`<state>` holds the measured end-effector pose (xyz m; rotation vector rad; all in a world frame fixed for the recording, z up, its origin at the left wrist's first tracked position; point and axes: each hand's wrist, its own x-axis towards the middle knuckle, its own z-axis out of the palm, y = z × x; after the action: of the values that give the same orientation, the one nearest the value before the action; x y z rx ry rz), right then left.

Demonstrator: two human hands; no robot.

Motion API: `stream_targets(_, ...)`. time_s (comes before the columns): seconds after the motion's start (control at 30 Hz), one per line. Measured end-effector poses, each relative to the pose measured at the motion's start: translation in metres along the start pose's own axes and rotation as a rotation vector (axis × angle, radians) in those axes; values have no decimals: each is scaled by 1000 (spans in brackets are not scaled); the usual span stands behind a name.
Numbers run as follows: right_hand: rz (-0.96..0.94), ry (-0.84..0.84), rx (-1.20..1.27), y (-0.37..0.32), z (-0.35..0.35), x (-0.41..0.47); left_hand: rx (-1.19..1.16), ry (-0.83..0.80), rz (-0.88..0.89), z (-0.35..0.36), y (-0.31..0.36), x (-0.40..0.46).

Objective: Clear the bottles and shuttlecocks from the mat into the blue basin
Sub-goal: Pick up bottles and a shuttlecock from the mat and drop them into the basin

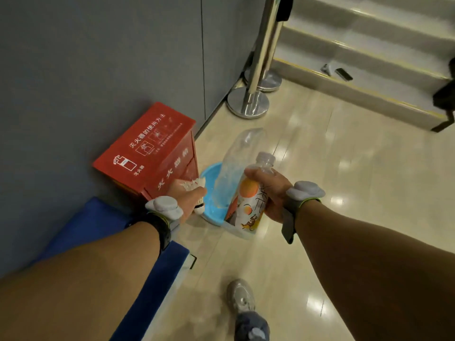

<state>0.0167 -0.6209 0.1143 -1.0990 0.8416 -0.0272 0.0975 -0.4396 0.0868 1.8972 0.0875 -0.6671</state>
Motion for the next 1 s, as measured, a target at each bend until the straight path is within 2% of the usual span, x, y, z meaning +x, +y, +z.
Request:
stream_targets(0.1, 30, 24, -1, 21, -34, 39, 59, 0, -10, 41, -21, 34)
stream_targets(0.2, 71, 35, 19, 43, -58, 76, 103, -66, -73, 67, -38, 62)
stream_targets(0.47, 281, 66, -73, 77, -88, 180, 105, -123, -250, 121, -64, 142)
stream_targets(0.73, 380, 91, -112, 100, -90, 261, 34, -24, -417, 140, -90, 209)
stream_targets(0.83, 406, 91, -68, 102, -84, 272, 88, 69, -379, 145, -98, 222)
stream_targets(1.0, 510, 97, -51, 111, -79, 289, 112, 163, -418, 140, -102, 231)
